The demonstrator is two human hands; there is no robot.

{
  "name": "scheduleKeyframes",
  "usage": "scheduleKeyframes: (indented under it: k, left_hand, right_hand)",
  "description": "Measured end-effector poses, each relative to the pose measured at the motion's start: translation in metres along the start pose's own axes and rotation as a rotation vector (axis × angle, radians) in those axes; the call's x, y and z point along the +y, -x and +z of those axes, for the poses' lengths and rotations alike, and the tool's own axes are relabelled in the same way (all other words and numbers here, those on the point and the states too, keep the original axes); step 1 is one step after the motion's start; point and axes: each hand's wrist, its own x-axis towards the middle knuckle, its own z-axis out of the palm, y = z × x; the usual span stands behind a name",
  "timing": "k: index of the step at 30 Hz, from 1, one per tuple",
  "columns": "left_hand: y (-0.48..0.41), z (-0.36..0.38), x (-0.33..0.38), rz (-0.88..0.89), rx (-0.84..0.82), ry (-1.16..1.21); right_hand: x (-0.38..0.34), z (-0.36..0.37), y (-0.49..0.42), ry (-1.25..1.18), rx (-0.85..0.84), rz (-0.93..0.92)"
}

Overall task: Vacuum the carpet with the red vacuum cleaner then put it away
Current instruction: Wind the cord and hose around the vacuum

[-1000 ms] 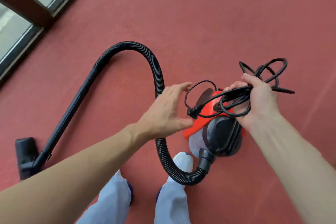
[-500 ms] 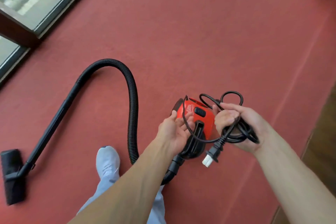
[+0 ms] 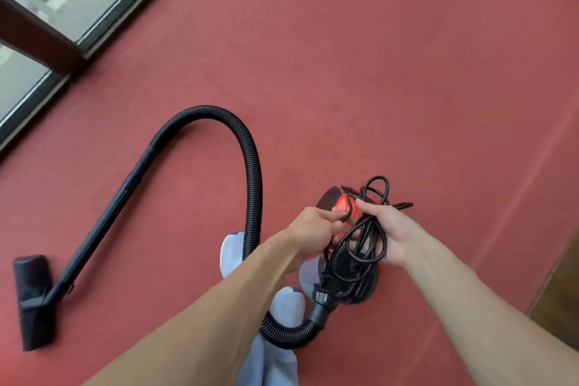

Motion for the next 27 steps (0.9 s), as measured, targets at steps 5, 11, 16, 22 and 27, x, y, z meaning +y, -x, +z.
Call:
scheduleKeyframes:
  k: [5, 11, 16, 22, 27]
  left_hand:
    - [-0.005, -0.024, 0.012, 0.064, -0.001, -0.363]
    - [0.009, -0.039, 0.021, 0.153, 0.639, -0.238]
    - [0.017, 0.000, 0.015, 0.035, 0.787, -0.156]
    - [-0.030, 0.064, -0.011, -0.044, 0.543, 0.299]
    - [-0.053, 0.096, 0.002, 0.201, 0.564, 0.647]
  right_hand:
    - [-0.006, 0.028, -0.012, -0.009, 0.095, -0.013]
    - [-0.025, 0.044, -0.022, -0.194, 0.247, -0.086]
    - [-0.058, 0.060, -0.032, -0.446, 0.181, -0.271]
    - [-0.067, 0.078, -0.012, -0.343, 0.098, -0.205]
    - [-0.046, 0.029, -0.032, 0.337, 0.109, -0.223]
